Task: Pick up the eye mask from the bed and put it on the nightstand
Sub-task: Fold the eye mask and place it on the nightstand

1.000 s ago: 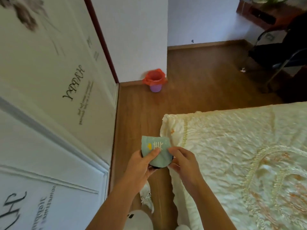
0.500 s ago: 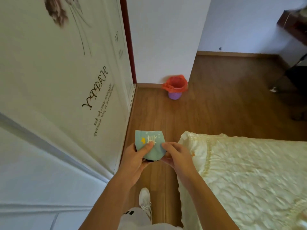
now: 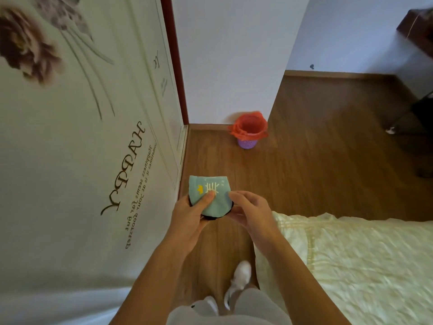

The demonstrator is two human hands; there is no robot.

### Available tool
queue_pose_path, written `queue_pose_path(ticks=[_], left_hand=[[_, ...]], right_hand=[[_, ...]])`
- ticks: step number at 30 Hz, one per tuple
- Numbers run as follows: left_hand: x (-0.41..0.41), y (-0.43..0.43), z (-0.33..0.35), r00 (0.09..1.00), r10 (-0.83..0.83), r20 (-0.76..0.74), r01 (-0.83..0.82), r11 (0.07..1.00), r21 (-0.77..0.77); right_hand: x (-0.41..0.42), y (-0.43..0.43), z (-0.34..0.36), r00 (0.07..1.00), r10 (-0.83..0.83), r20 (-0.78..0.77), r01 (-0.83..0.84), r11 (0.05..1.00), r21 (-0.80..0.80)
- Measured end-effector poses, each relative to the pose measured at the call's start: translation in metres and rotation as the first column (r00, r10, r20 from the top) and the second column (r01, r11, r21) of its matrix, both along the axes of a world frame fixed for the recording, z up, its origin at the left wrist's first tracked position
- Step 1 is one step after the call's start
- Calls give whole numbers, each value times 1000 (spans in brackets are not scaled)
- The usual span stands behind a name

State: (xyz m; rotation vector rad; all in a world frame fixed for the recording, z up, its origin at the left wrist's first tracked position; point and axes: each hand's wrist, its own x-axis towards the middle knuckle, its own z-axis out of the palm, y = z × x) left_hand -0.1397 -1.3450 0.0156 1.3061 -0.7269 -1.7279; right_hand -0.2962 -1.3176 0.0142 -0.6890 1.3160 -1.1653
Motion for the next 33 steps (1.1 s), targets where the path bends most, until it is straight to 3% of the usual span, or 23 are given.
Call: queue_pose_path(ticks=[9, 18, 33], left_hand=[[-56, -150, -7, 999, -28, 23, 29, 999, -17], [-167, -312, 11, 994, -103, 42, 105, 994, -43], [-343, -469, 6, 920, -390, 25, 390, 921, -4]], right_hand=[[-58, -150, -13, 999, -13, 31, 14, 999, -29], [-167, -296, 7, 991, -118, 67, 122, 990, -63], [-320, -413, -4, 916, -400, 20, 400, 917, -5]])
